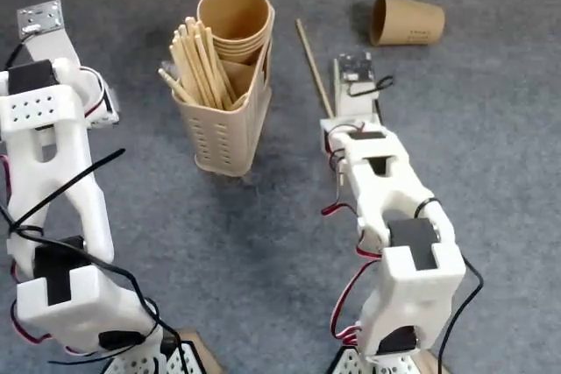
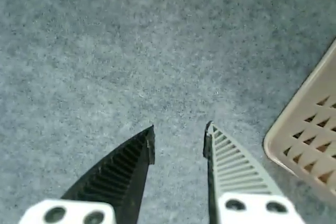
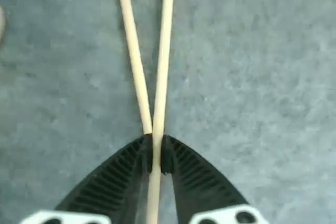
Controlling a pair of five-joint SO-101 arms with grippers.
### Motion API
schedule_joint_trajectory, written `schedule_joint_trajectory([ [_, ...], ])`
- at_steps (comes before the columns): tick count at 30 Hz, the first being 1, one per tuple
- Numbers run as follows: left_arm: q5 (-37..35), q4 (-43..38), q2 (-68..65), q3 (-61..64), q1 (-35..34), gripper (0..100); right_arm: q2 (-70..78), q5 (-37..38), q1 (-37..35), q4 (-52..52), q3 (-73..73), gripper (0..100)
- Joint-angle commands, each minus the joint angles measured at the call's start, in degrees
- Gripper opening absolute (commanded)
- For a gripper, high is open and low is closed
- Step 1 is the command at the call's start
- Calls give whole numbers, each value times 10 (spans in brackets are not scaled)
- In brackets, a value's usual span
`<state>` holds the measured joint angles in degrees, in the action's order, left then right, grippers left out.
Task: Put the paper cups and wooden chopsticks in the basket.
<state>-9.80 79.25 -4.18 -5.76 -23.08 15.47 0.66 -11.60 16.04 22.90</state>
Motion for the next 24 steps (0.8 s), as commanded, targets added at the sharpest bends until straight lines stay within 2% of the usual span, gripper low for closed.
schedule_joint_trajectory([
  [1, -6, -21, 20, -2, 6, 186, -107, -2, 33, -90, -34, 17],
  [4, -5, -31, 19, -1, 6, 186, -215, -3, 44, -269, 12, 4],
  [6, -5, -39, 19, 9, 6, 186, -299, -3, 38, -353, 76, 4],
  [8, -5, -56, 20, 22, 6, 186, -399, -3, 19, -361, 138, 4],
  [12, -5, -91, 20, 49, 6, 186, -596, -5, -20, -292, 253, 4],
  [15, -5, -98, 20, 52, 6, 186, -679, -4, -87, -326, 319, 4],
  [19, -5, -94, 20, 52, 6, 186, -642, -3, -170, -458, 329, 4],
  [24, -5, -94, 20, 52, 6, 186, -466, -4, -190, -563, 206, 4],
])
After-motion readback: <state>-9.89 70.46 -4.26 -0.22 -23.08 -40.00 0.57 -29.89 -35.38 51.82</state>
